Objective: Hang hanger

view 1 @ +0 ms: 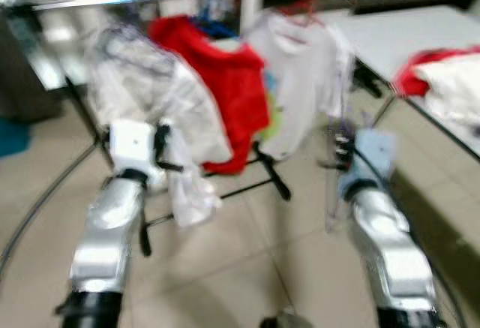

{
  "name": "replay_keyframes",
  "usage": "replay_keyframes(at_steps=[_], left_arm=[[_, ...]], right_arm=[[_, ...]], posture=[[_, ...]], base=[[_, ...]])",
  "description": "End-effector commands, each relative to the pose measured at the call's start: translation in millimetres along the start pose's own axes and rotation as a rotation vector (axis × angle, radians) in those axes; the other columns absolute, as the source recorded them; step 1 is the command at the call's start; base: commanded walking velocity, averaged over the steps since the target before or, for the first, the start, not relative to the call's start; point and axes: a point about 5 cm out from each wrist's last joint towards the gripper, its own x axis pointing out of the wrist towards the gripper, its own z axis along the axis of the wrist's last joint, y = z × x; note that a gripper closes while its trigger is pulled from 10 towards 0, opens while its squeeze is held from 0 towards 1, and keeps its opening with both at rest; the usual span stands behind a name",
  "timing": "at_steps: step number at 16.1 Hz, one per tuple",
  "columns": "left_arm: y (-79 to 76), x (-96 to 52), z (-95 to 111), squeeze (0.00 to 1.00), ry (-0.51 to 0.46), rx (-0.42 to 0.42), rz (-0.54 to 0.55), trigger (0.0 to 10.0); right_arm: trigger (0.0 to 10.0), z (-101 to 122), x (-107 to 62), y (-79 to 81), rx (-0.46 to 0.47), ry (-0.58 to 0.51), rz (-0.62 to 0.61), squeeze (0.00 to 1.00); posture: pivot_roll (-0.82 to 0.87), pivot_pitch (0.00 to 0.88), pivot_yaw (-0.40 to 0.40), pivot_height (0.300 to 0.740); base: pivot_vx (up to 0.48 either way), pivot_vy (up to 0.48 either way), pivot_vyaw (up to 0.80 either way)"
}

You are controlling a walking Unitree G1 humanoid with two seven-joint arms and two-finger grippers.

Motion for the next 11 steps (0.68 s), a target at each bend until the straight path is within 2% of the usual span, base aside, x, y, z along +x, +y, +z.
replay_keyframes(at_steps=[1, 2, 3, 6, 8, 9, 10, 11], left_arm=[[6.2, -0.2, 8.2, 0.00, -0.014, -0.002, 0.027, 10.0], [8.9, 0.9, 5.7, 0.00, 0.021, 0.017, 0.050, 10.0], [5.4, 1.5, 5.0, 0.00, 0.030, 0.046, 0.011, 10.0], [0.0, -0.6, 3.7, 0.00, 0.037, 0.043, -0.031, 10.0], [5.4, -2.3, 5.0, 0.00, 0.030, 0.051, 0.018, 10.0], [10.9, -2.2, 3.8, 0.00, 0.040, 0.086, 0.053, 10.0], [13.5, -2.0, 2.5, 0.00, 0.046, 0.067, 0.071, 10.0], [13.6, -2.0, 2.1, 0.00, 0.047, 0.061, 0.069, 10.0]], right_arm=[[10.0, 2.4, -1.3, 7.1, -0.010, -0.003, 0.029, 0.00], [10.0, 3.5, -2.9, 8.2, -0.004, -0.004, 0.028, 0.00], [10.0, 4.2, -4.8, 8.9, 0.005, -0.008, 0.023, 0.00], [10.0, 3.8, -4.5, 5.2, 0.007, -0.019, -0.055, 0.00], [10.0, -1.0, -4.1, 6.6, 0.013, 0.024, 0.000, 0.00], [10.0, 1.2, -4.8, 9.4, 0.001, 0.011, 0.037, 0.00], [10.0, 3.0, -5.4, 8.0, -0.038, -0.001, -0.001, 0.00], [10.0, 2.6, -5.7, 8.8, -0.025, 0.007, 0.013, 0.00]], posture=[[-0.06, 0.013, -0.002, 0.740], [-0.06, 0.010, 0.000, 0.740], [-0.06, 0.009, 0.001, 0.740], [-0.07, 0.003, -0.009, 0.740], [-0.07, 0.000, -0.018, 0.740], [-0.07, 0.000, -0.017, 0.740], [-0.07, 0.000, -0.017, 0.740], [-0.08, 0.000, -0.018, 0.740]], base=[[0.000, 0.000, -0.78], [0.000, 0.000, -0.78], [0.000, 0.000, -0.78], [0.000, 0.000, -0.78], [0.000, 0.000, -0.78], [0.000, 0.000, -0.79], [0.000, 0.000, -0.79], [0.000, 0.000, -0.79]])
